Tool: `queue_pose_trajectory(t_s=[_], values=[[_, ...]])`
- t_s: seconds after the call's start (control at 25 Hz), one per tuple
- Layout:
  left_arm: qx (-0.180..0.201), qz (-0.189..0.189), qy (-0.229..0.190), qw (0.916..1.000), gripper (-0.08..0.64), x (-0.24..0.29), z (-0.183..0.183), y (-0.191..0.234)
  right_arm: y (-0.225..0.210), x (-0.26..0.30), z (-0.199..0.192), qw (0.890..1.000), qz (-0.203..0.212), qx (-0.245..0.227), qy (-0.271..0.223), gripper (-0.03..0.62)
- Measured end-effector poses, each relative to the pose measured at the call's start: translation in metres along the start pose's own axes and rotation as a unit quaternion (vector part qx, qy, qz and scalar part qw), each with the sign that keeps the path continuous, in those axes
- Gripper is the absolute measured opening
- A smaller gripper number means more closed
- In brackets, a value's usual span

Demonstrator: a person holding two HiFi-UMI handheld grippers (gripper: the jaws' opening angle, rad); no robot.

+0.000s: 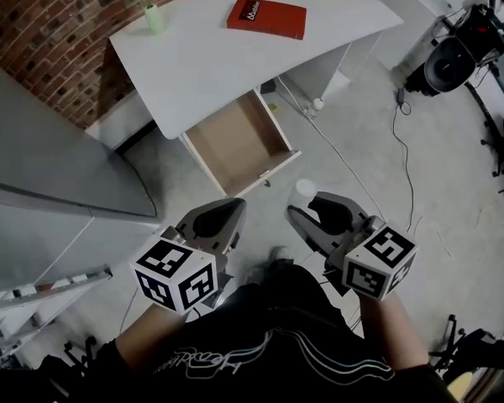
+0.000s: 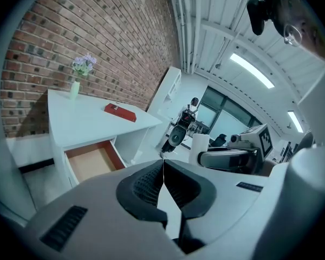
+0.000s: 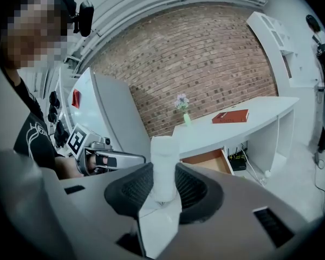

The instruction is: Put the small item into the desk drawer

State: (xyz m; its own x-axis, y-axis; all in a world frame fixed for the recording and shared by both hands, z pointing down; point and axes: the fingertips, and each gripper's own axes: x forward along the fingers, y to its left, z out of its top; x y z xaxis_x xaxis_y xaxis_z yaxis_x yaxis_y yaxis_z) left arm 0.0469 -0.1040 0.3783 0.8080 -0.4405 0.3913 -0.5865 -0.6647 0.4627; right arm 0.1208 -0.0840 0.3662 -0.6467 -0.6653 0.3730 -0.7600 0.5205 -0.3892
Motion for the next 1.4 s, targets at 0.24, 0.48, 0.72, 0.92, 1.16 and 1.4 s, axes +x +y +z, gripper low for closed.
queue_pose_trajectory(t_s=[0.24, 0.48, 0.72, 0.92, 1.16, 1.4], values=[[-0.012, 0.018, -0.001, 0.9998, 0.021, 0.011, 0.000, 0.023, -0.019, 0.030, 0.002, 1.000, 0.014, -0.005, 0.020, 0.135], [-0.036, 0.047, 0.008, 0.9982, 0.021, 0.035, 0.002, 0.054, -0.054, 0.067, 0.004, 0.998, 0.030, 0.000, 0.048, 0.135], [-0.059, 0.076, 0.022, 0.9951, 0.021, 0.067, 0.004, 0.084, -0.094, 0.110, 0.003, 0.995, 0.054, 0.012, 0.082, 0.135], [-0.082, 0.091, 0.022, 0.9922, 0.021, 0.091, 0.011, 0.107, -0.123, 0.147, 0.006, 0.991, 0.072, 0.006, 0.111, 0.135], [-0.105, 0.119, 0.026, 0.9870, 0.021, 0.100, 0.007, 0.141, -0.147, 0.199, -0.001, 0.986, 0.083, -0.022, 0.146, 0.135], [-0.130, 0.142, 0.021, 0.9810, 0.021, 0.096, -0.004, 0.177, -0.159, 0.252, -0.021, 0.978, 0.083, -0.060, 0.183, 0.135]])
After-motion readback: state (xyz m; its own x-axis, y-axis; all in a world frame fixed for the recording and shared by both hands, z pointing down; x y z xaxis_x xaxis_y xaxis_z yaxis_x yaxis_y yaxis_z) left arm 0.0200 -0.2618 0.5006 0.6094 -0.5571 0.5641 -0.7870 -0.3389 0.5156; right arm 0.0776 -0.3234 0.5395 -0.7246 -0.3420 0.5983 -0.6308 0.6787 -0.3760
